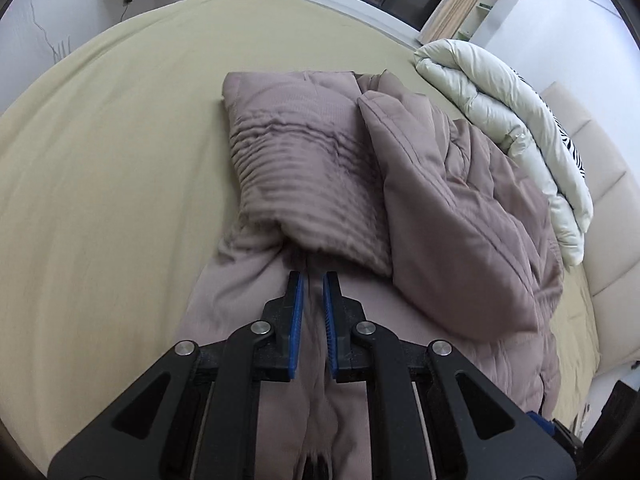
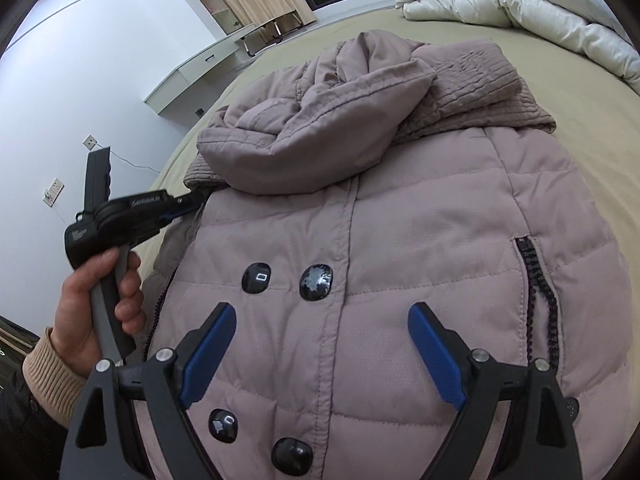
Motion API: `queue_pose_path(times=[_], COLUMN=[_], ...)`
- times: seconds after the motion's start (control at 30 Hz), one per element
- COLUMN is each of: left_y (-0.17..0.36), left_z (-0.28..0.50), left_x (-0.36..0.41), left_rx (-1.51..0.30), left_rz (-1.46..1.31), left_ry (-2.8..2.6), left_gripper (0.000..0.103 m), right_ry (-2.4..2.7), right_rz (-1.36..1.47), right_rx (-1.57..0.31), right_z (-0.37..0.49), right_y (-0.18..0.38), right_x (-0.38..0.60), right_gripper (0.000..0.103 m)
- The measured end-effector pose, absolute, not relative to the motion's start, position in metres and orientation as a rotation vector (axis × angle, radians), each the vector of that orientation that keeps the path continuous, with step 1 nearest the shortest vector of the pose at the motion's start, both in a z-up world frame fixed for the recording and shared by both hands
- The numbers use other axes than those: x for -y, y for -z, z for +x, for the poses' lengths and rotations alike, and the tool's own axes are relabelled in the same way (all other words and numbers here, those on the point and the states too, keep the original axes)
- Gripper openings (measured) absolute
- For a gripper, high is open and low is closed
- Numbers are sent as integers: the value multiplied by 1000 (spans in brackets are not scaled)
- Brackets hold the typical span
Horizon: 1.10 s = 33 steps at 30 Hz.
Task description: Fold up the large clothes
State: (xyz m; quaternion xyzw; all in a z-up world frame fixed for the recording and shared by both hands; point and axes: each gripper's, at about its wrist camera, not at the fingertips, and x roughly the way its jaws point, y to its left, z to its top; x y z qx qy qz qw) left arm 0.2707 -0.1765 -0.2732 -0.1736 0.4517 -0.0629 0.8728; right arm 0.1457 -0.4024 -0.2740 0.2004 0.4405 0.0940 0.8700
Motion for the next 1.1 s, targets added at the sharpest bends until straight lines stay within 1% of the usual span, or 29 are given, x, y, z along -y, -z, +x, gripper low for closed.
queue_pose_path(times=[0.1,0.17,0.27,0.37,0.5,0.57,0.6,0.7,0.83,0.9,1.0,1.1], left_y=[279,280,281,281,298,313,314,289,231,213,214,256], left_z=[284,291,297,286,268,266,267,264,261,276,309,347], left_x=[180,174,157,144,115,92,87,98,124,145,172,179], left_rx=[-944,-928,-902,-857,-847,-848,-849,-837,-699,-690,-764,-918], left_rz=[-315,-330,-413,-468,-551,-695,-724,-636,-498,-405,-270,-202], left_ry=[114,75,52,36,-100,-109,-97,-95,-28,34,57,-6], left_gripper=[9,9,9,9,9,9,9,9,9,9,9,9], right_ry=[-195,-194,-197,-202,-199,-196,-194,-187,-190,-174,-162,-153], right_rz=[420,414,398,387,372,356,345,320,371,383,383,366], right_rx=[-914,-909,-906,-906,-906,-905,-905,-912,-905,-884,-856,-882], right_z=[148,149,149,149,148,148,148,149,151,151,152,153], right_y=[279,280,283,286,293,295,296,294,287,280,272,276], right_x=[400,398,395,394,390,386,384,381,386,389,391,392], right_gripper=[91,91,91,91,92,94,95,96,96,95,95,94])
